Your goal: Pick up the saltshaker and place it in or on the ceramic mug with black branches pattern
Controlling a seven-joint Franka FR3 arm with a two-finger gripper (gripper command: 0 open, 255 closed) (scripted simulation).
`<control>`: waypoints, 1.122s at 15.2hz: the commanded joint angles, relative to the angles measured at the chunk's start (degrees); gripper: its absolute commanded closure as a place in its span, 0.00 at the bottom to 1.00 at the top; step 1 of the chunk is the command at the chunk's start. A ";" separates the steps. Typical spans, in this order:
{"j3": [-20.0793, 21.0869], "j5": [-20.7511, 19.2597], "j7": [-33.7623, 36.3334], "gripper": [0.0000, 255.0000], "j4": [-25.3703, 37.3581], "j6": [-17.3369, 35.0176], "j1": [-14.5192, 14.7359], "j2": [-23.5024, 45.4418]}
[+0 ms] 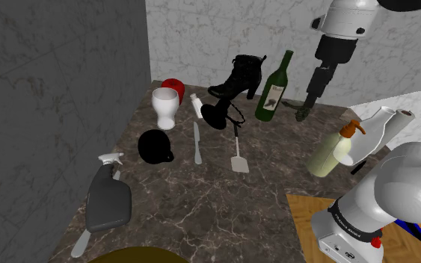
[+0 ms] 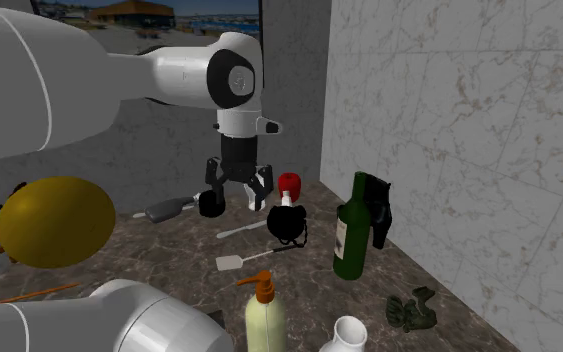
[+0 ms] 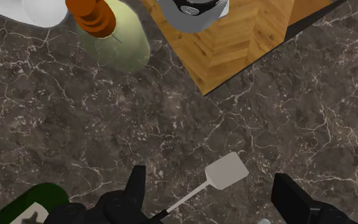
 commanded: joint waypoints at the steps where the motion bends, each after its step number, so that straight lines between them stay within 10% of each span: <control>1: 0.00 0.00 0.00 0.00 0.00 0.00 0.00 0.00; 17: 5.56 -7.14 1.23 0.00 20.68 14.87 -0.01 38.34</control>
